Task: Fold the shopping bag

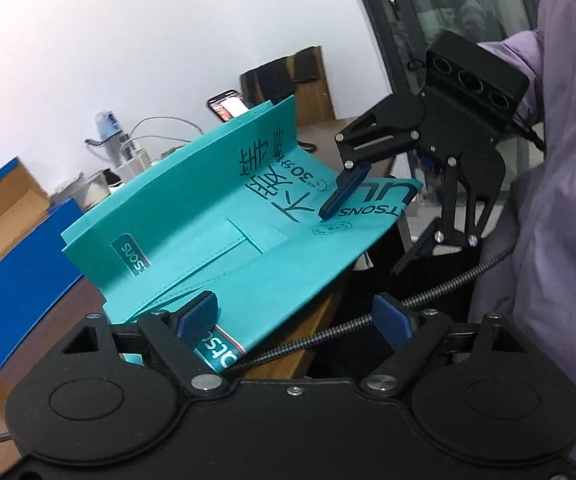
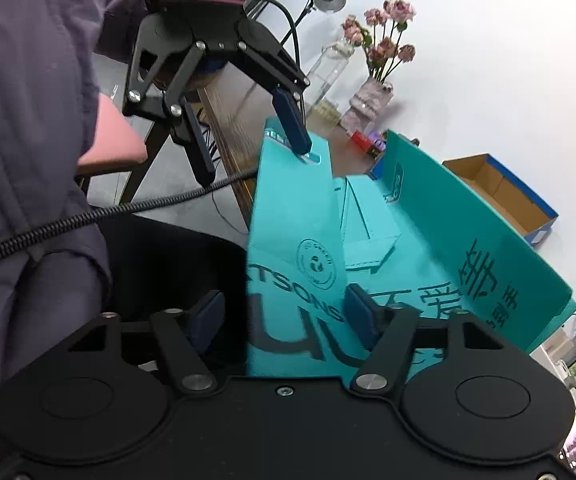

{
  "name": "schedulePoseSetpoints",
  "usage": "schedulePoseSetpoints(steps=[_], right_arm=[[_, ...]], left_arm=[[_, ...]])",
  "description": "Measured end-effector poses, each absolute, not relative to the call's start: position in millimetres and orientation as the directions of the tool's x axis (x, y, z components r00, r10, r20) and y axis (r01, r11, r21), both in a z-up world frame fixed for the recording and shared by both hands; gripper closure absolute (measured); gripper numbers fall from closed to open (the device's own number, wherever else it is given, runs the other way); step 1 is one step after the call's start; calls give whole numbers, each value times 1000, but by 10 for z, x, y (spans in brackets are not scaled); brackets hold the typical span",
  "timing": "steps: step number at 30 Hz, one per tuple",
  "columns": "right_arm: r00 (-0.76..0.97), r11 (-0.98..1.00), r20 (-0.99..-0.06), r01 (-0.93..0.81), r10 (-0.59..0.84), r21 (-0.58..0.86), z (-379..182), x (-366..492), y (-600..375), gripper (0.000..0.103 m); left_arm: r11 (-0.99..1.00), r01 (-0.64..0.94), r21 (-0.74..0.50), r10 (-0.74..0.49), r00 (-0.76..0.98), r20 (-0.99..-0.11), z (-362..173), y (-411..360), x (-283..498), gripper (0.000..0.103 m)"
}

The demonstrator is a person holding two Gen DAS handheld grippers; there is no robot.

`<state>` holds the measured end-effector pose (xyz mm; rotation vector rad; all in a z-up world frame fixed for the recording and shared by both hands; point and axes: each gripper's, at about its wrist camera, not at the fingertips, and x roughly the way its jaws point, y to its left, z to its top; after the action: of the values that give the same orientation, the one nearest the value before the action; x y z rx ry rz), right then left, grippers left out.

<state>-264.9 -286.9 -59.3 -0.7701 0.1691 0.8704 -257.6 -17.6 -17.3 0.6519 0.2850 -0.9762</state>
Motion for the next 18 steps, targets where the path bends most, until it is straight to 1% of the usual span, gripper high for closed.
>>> schedulePoseSetpoints(steps=[1,2,3,5,6,7,8,9,10,11,12,13,16,18], right_arm=[[654,406,-417,-737,631,-541,-590,-2675,-2896,51],[657,411,-403,-732,637,-543,-588,-2701,-2925,57],[651,412,-396,-736,647,-537,-572,-2699,-2970,59],[629,416,-390,-757,672,-505,-521,-2678,-3085,69],[607,425,-392,-781,691,-459,-482,-2644,-3160,71],[572,448,-393,-816,720,-366,-444,-2560,-3269,78],[533,469,-388,-846,752,-253,-407,-2458,-3393,80],[495,481,-377,-866,783,-137,-371,-2357,-3516,80],[467,489,-361,-872,807,-34,-368,-2254,-3616,81],[445,492,-343,-868,828,63,-379,-2150,-3706,81],[424,489,-321,-858,847,159,-390,-2047,-3797,81],[414,487,-302,-844,858,225,-404,-1979,-3843,81],[404,472,-248,-793,881,385,-449,-1821,-3928,81],[468,531,-250,-758,847,380,-449,-1836,-3898,78]], left_arm=[[386,830,402,-666,552,-501,-177,-194,-2585,19],[377,825,421,-664,558,-498,-184,-208,-2597,19],[369,820,438,-664,562,-493,-194,-212,-2599,19],[354,807,472,-662,573,-483,-221,-215,-2595,19],[351,804,480,-661,576,-481,-233,-214,-2582,19],[354,805,476,-663,575,-479,-237,-205,-2559,20],[360,818,449,-675,561,-479,-230,-187,-2538,26],[365,832,419,-689,544,-479,-221,-168,-2517,40],[377,848,373,-712,523,-469,-202,-138,-2499,51],[388,863,324,-735,502,-456,-183,-105,-2482,79],[427,870,248,-760,494,-423,-148,-52,-2449,82],[451,877,163,-780,477,-405,-119,-4,-2408,82],[506,863,10,-804,475,-358,-95,80,-2344,84],[551,833,-45,-790,504,-347,-93,77,-2336,84]])
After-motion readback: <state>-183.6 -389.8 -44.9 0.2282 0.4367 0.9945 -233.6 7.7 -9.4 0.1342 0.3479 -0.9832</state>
